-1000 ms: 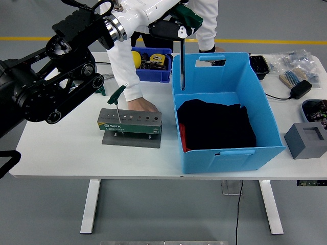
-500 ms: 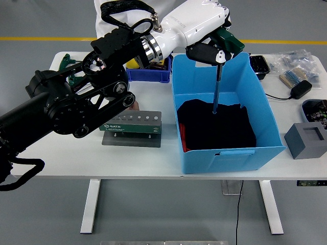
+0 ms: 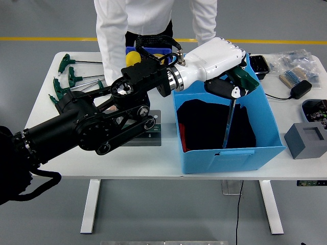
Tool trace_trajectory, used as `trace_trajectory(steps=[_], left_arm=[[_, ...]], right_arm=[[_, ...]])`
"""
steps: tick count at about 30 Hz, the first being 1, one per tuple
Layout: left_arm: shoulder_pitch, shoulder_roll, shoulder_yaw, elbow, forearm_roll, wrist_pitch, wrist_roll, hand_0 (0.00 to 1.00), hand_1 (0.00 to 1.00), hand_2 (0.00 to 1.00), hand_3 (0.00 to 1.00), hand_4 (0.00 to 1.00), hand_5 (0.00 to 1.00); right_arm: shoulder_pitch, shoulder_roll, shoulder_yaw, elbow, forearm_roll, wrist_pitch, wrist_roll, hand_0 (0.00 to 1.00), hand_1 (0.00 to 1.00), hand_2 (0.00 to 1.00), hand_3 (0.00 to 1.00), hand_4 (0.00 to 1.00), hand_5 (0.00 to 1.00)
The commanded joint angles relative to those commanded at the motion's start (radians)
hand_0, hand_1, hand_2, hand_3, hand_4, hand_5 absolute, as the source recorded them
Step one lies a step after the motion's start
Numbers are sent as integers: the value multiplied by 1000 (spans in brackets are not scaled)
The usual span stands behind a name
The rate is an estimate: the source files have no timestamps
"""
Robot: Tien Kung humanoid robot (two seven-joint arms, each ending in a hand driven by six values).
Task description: Lift tool from toolbox,place it in box,lift tool from toolbox,place it in box
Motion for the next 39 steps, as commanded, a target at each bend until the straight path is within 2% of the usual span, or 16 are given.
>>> trace_trajectory(steps=[7, 16, 22, 23, 28, 29, 34, 35, 39], left_arm=[[-13, 0, 56, 36, -25, 14, -10, 109, 2, 13, 21, 611, 606], [-59, 0, 102, 140, -61, 24, -25, 75, 2, 22, 27, 612, 606], [-67, 0, 113, 174, -85, 15, -31, 74, 2, 39, 39, 612, 596], [-70, 0, 114, 179, -97, 0, -33, 167, 168, 234, 270, 741, 553], [-76, 0, 119, 185, -135, -17, -43, 167, 168, 234, 270, 741, 553], [-77, 0, 121, 184, -145, -18, -47, 238, 301, 406, 432, 851, 601], [-78, 0, 123, 181, -164, -14, -57, 238, 301, 406, 432, 851, 601], [-78, 0, 123, 179, -167, -12, -60, 314, 454, 553, 510, 888, 628], [-76, 0, 122, 177, -175, 2, -78, 314, 454, 553, 510, 888, 628]], right_arm=[[2, -1, 10, 0, -11, -7, 3, 659, 672, 741, 687, 955, 749], [8, -2, 14, 0, -31, -8, 0, 659, 672, 741, 681, 953, 747], [9, -4, 13, 0, -36, -7, -1, 659, 673, 741, 681, 954, 745], [9, -5, 14, 0, -41, -7, -2, 659, 673, 739, 676, 949, 740], [10, -6, 15, 0, -49, -6, -4, 659, 673, 739, 676, 949, 740], [9, -6, 16, 0, -52, -6, -5, 658, 671, 739, 673, 947, 733], [12, -5, 40, 0, -86, -7, -14, 658, 671, 739, 673, 947, 733], [14, -3, 61, 0, -110, -8, -19, 659, 669, 738, 671, 944, 729], [16, -1, 102, 0, -162, -7, -29, 659, 669, 738, 671, 944, 729]])
